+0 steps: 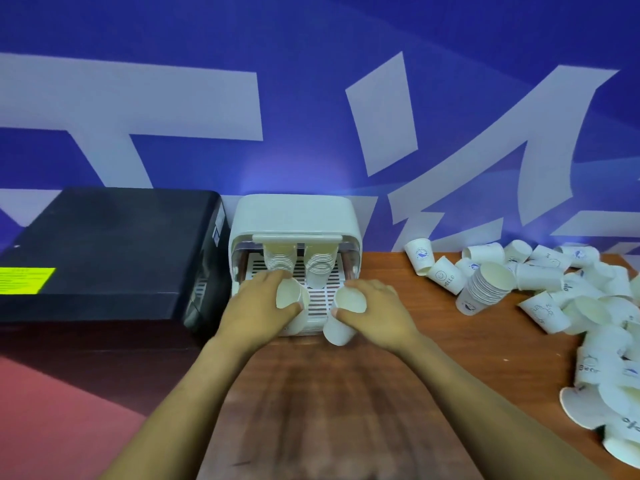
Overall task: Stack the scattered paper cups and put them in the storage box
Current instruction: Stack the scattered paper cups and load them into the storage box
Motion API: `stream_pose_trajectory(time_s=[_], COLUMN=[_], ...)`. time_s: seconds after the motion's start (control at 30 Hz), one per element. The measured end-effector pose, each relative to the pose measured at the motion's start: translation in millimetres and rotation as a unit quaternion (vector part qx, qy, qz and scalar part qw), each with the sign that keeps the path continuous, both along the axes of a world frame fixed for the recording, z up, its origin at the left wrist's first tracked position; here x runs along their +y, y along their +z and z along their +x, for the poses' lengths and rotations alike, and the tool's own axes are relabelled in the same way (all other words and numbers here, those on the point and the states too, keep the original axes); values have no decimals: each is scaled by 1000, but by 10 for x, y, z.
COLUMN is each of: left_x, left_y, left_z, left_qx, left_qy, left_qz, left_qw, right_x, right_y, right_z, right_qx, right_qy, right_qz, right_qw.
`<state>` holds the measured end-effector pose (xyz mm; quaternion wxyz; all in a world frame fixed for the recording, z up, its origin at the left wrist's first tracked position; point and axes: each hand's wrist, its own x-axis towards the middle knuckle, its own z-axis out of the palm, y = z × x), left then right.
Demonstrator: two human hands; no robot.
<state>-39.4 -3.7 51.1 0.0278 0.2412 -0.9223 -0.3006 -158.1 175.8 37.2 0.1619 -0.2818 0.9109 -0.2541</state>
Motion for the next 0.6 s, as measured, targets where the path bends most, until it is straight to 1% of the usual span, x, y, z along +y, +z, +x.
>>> stream_pose_trajectory(time_s=[0.23,0.33,0.43,0.6], left_x=[-370,-416,-469,-551], left_y=[67,43,-9,-163], left_z=[78,40,-25,-87], left_qx=[14,29,31,2], left_qy=[74,73,73,64], left_qz=[-27,-27,-30,-41], left_qw=[997,997,996,997], right_x=[-358,-512,-635,-816], right_y=[24,-1,-56,-146], right_z=[46,91,74,3], right_qx=[11,14,30,31], right_qy=[32,37,44,41], right_qz=[-46,-75,-78,-85], right_qw=[998,996,995,995])
